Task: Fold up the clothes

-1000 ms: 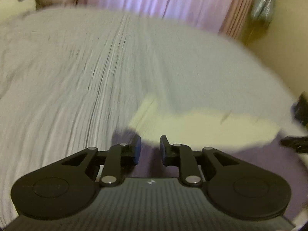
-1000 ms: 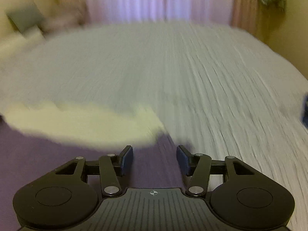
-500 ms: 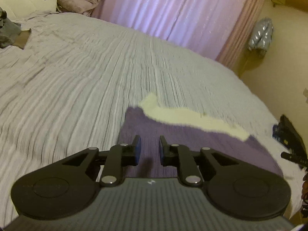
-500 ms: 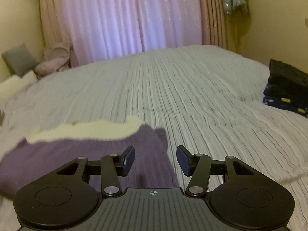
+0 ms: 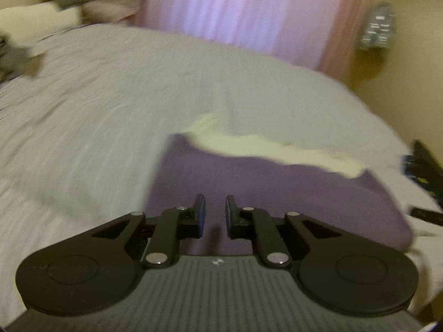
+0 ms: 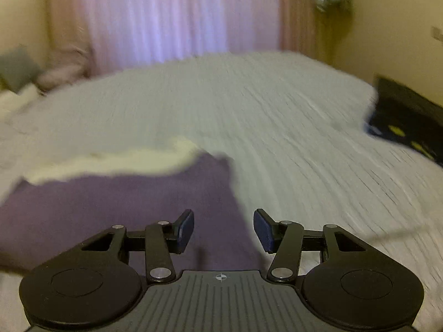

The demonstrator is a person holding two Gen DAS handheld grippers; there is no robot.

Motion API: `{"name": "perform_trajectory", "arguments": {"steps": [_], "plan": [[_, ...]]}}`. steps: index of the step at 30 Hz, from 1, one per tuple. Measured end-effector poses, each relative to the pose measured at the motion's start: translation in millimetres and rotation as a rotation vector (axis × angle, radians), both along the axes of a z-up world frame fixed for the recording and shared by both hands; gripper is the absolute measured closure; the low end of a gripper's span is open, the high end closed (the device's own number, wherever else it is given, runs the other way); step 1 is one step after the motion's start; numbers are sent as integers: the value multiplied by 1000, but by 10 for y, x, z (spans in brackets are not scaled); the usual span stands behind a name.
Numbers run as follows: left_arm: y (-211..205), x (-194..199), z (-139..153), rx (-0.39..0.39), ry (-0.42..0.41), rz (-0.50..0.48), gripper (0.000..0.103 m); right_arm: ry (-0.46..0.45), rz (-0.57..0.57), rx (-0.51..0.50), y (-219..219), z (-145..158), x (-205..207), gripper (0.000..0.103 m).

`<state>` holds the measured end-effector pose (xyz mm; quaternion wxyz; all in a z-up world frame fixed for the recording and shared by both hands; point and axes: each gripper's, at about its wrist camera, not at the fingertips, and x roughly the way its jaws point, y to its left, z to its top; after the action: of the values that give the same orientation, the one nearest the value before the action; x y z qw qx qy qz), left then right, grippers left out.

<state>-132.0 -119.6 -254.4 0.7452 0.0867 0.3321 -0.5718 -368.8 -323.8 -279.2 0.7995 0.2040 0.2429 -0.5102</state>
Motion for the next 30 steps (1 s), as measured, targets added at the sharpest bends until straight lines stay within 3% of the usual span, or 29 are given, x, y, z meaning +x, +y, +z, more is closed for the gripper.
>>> {"name": "perform_trajectory", "arguments": {"steps": [5, 6, 10, 12, 14, 16, 20, 24, 28, 30], "plan": [[-475, -447, 3, -22, -29, -126, 91, -15, 157, -60, 108, 24, 638, 50], [-575, -498, -63, 4, -41, -132, 90, -11, 181, -65, 117, -9, 762, 50], [-812, -643, -467, 123, -114, -134, 89, 96, 208, 27, 51, -486, 1075, 50], [-842, -766, -587, 143, -197, -134, 89, 149, 226, -2, 73, -729, 1155, 50], [-869, -850, -592, 155, -253, -132, 89, 193, 237, -30, 111, -759, 1226, 50], [-875, -787, -541, 151, -207, -120, 90, 176, 238, 7, 29, -719, 1207, 50], [-589, -729, -334, 88, -129, -120, 90, 60, 195, 53, 79, -501, 950, 50], [-319, -856, -239, 27, -88, -176, 90, -44, 245, -14, 421, -185, 772, 50], [-404, -974, -543, 141, -94, -174, 89, 87, 281, 75, 477, -531, 936, 50], [-421, -974, -669, 154, -101, -169, 88, 150, 310, 41, 513, -752, 970, 51]]}}
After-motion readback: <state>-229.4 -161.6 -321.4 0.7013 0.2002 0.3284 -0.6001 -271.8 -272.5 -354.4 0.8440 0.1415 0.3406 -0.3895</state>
